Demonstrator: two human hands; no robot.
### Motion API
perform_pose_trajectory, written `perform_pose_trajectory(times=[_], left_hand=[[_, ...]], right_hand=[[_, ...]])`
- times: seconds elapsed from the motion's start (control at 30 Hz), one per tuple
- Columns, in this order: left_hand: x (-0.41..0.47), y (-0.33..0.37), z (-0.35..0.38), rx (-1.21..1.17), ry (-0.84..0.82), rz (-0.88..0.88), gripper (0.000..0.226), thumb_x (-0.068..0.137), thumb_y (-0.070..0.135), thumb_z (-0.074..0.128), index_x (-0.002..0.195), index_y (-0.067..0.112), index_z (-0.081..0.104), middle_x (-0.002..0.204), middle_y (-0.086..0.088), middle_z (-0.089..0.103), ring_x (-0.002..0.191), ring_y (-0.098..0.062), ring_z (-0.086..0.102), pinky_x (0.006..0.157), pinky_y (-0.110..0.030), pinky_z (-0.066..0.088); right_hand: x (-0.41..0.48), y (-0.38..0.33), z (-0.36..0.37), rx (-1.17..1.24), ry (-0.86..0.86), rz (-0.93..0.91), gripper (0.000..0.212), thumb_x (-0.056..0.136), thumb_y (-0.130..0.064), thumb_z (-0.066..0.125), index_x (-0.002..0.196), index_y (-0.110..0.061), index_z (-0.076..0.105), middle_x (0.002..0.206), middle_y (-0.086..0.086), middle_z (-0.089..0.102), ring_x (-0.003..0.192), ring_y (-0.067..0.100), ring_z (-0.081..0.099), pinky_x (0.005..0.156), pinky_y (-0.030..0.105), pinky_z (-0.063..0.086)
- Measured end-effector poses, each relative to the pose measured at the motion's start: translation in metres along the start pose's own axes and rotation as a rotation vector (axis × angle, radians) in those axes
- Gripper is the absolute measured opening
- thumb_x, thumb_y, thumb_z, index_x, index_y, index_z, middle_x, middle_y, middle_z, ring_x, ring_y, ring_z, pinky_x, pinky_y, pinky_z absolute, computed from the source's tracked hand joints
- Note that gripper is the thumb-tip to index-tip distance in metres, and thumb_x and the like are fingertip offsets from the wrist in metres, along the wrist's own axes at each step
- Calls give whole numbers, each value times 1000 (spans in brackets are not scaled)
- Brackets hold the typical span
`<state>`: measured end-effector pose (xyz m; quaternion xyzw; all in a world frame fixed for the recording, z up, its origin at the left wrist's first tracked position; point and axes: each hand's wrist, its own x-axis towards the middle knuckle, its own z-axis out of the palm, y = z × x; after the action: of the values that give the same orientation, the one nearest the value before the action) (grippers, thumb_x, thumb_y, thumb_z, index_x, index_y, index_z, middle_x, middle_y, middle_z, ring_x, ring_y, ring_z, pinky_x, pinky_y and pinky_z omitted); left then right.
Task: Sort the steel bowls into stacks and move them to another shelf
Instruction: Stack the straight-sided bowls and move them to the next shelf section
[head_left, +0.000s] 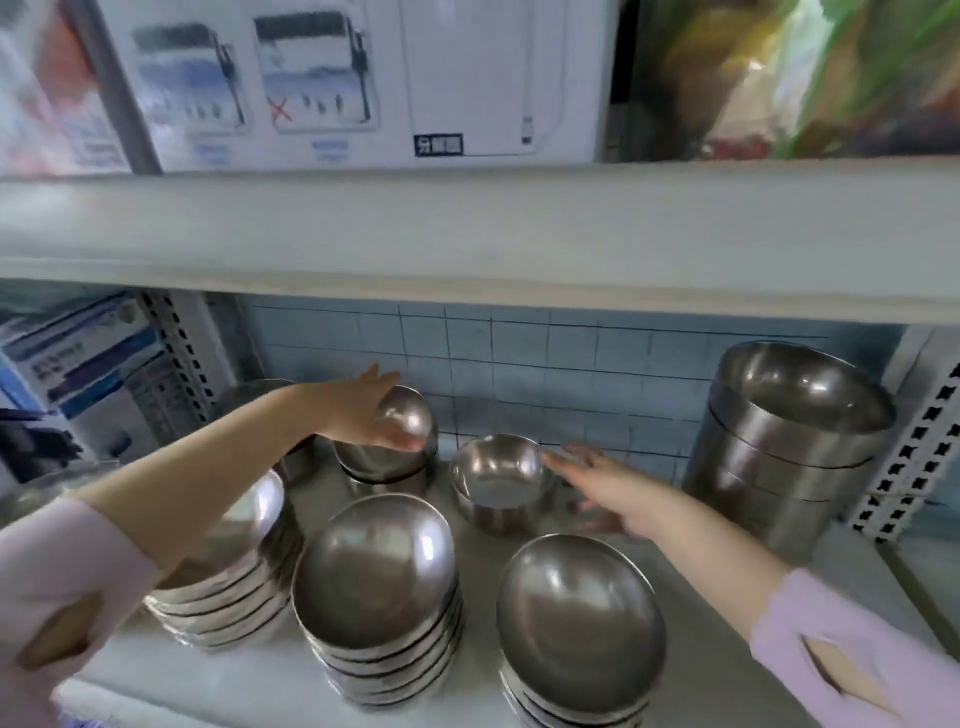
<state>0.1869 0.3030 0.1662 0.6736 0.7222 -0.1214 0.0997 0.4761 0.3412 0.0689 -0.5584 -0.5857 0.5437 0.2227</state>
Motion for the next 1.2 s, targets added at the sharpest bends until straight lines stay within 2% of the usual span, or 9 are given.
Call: perform_pose_trajectory(times=[0.1,0.2,0.3,0.4,0.53,0.7,1.0,1.1,1.2], left_hand=[[25,-10,13,81,-31,18,130,63,87,46,152,18,-19,158,-6,-25,148,-36,-15,121,-51,1],[48,-21,27,98,-47,37,143,50,98,40,153,16,-14,158,-7,-28,146,-37,-21,119,-58,-1],[60,-24,38,21,-12,12,142,53,93,53,151,21,-22,160,-14,-22,148,-42,-9,120,-55,4],[63,-23,40,-62,47,4,135,62,77,68,152,26,-17,162,-13,-5,145,-47,10,116,-52,21],[61,-23,36,-124,102,43,128,59,71,74,154,27,0,158,-8,15,141,-44,24,110,-49,32],[33,-23,6,-226,201,84,133,40,85,62,152,32,12,153,-5,26,133,-38,40,107,-51,40],[-50,55,-42,-476,412,334,90,63,62,77,139,32,40,126,11,52,109,-13,54,91,-30,44],[-79,107,-45,-503,440,403,90,59,66,74,137,34,41,117,18,54,109,-12,56,81,-21,41],[-104,157,-39,-489,444,420,99,60,66,73,146,36,31,134,13,48,113,-12,49,87,-22,35]], right_hand=[[22,2,11,2,-18,92,85,76,-73,61,147,-35,34,148,8,46,115,32,62,94,51,54],[29,1,19,67,-71,146,70,83,-65,58,142,-31,43,132,14,57,94,33,71,91,49,56],[29,2,26,187,-93,137,48,97,-44,53,141,-32,41,132,13,56,68,24,71,59,33,61],[32,6,27,244,-79,99,43,99,-34,53,141,-31,43,138,11,55,78,26,70,53,31,59],[27,6,27,312,-35,91,26,99,-28,54,126,-29,52,127,9,58,98,38,66,60,37,61],[8,-11,11,463,71,33,22,101,-28,51,117,-15,57,92,12,60,79,27,64,69,42,61],[-98,-19,-62,545,166,-161,21,96,-31,58,112,-19,63,93,10,65,74,18,68,63,36,62],[-144,8,-93,499,162,-157,25,96,-35,56,114,-20,64,95,15,65,82,24,64,63,34,61],[-185,52,-119,447,168,-153,27,98,-35,52,113,-17,66,97,18,64,78,25,62,61,30,59]])
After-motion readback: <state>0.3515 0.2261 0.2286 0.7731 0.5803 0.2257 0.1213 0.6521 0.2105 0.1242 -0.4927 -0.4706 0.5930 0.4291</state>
